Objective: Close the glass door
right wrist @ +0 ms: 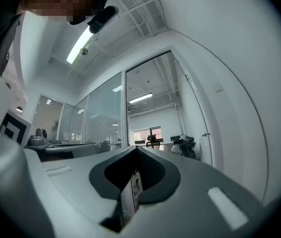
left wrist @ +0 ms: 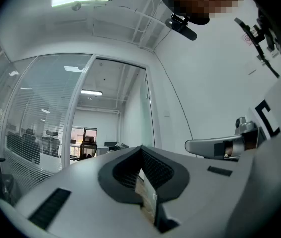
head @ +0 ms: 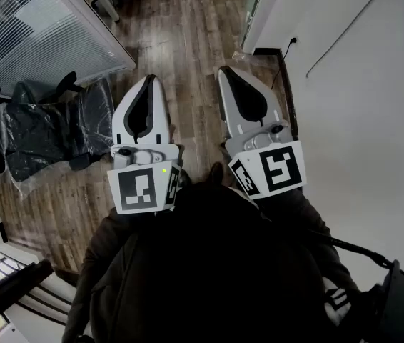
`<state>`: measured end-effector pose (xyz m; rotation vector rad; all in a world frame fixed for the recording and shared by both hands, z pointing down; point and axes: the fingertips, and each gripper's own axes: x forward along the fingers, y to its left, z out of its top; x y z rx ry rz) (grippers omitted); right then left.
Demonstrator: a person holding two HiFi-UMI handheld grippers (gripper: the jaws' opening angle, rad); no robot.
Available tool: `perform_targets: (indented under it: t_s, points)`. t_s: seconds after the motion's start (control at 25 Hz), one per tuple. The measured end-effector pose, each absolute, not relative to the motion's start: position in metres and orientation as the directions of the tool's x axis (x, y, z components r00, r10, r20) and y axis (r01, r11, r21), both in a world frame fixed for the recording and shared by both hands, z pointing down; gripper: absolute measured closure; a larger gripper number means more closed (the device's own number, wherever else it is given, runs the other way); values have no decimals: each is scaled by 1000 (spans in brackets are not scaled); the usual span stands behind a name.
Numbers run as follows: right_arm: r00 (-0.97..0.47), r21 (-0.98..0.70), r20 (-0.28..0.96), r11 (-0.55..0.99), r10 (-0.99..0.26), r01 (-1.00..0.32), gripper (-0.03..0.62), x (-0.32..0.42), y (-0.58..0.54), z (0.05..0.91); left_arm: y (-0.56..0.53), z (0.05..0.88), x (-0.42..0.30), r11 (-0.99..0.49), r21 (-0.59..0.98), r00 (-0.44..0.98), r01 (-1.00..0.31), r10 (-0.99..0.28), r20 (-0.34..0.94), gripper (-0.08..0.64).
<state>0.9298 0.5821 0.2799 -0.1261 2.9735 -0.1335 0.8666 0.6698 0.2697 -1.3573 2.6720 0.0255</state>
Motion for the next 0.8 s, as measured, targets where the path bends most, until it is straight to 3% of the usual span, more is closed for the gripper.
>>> perform_targets:
  t_s: [0.32,0.8]
  points:
    - [-993,-96,-103,994,-59,-49,591,898,574,295,668,282,838,626,-30,-620,-780,-778,-104,563]
    - [-995,-78,-75,995,-66,-60,590,718,476,322,570,311,652,634,7,-632,-773,-771,-76,563]
